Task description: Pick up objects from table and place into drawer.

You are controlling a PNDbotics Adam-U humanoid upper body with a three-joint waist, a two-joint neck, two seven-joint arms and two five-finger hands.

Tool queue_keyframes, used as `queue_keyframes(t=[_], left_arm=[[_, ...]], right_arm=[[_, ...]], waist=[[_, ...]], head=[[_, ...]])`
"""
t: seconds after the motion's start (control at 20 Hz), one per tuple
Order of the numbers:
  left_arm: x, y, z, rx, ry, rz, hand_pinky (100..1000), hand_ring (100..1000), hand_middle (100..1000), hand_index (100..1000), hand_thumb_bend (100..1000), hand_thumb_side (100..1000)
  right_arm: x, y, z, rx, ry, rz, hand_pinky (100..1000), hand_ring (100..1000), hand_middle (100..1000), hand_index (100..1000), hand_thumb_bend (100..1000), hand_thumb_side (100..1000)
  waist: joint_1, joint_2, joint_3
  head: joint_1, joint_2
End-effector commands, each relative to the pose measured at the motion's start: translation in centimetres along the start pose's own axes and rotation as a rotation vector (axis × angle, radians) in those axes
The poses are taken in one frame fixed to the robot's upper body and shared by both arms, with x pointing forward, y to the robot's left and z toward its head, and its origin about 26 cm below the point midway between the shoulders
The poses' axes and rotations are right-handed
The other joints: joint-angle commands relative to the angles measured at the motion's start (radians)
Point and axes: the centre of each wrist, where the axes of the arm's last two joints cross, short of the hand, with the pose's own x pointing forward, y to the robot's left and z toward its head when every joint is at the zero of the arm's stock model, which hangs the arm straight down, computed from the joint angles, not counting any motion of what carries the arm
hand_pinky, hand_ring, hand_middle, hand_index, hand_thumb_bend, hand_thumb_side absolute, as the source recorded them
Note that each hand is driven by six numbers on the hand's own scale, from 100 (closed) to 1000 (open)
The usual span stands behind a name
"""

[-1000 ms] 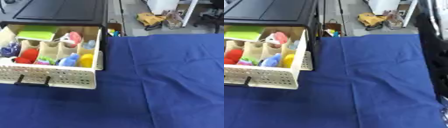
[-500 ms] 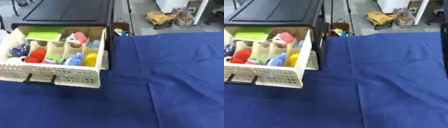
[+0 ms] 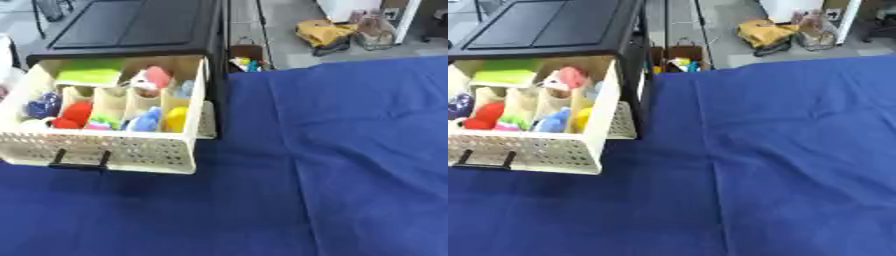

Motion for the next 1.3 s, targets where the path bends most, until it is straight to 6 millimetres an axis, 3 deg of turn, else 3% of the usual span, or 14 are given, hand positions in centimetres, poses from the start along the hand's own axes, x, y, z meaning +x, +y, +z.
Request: queue_keyframes(t=[0.05,0.3,0.5,0.8,1.15,1.3], left_arm=[[0.3,0.5,0.3,-0.184,-0.014,-0.037,408,614,701,835,314,1000],[0.9,-1.1,0.5,-0.343,-0.030,-0.034,273,573,674,818,301,1000],[1.5,-2.3,0.2,-0.404,-0.064,-0.023,239,548,664,812,300,1000],[1.5,-2.4,-0.6,-0.411,-0.105,-0.005,205,528,651,808,275,1000],[1.1,-1.3,-3.6,-0.382,-0.158,-0.001,205,540,653,811,226,1000],[1.0,-1.1,-4.4,-0.410,-0.143,-0.021,278,601,692,837,233,1000]], right_arm=[[0.5,-0.9,-0.4,-0.047,-0.047,0.044,708,736,573,682,100,882],[-0.1,-1.3,0.6,-0.101,-0.075,0.063,708,739,576,681,100,870],[-0.3,-1.4,0.9,-0.137,-0.104,0.061,711,742,579,682,100,862],[-0.4,-1.4,1.1,-0.156,-0.103,0.060,713,741,577,684,100,858],[-0.7,-1.5,1.5,-0.162,-0.092,0.069,715,739,575,684,100,860],[-0.7,-1.5,1.6,-0.165,-0.092,0.067,715,738,573,684,100,858]], waist=[[0.001,-0.017,-0.003],[0.004,-0.014,-0.006],[0.005,-0.014,-0.009],[0.005,-0.015,-0.011],[0.003,-0.014,-0.016],[0.001,-0.013,-0.024]], head=[[0.004,0.007],[0.009,-0.001],[0.013,-0.004],[0.019,-0.005],[0.023,-0.016],[0.023,-0.030]])
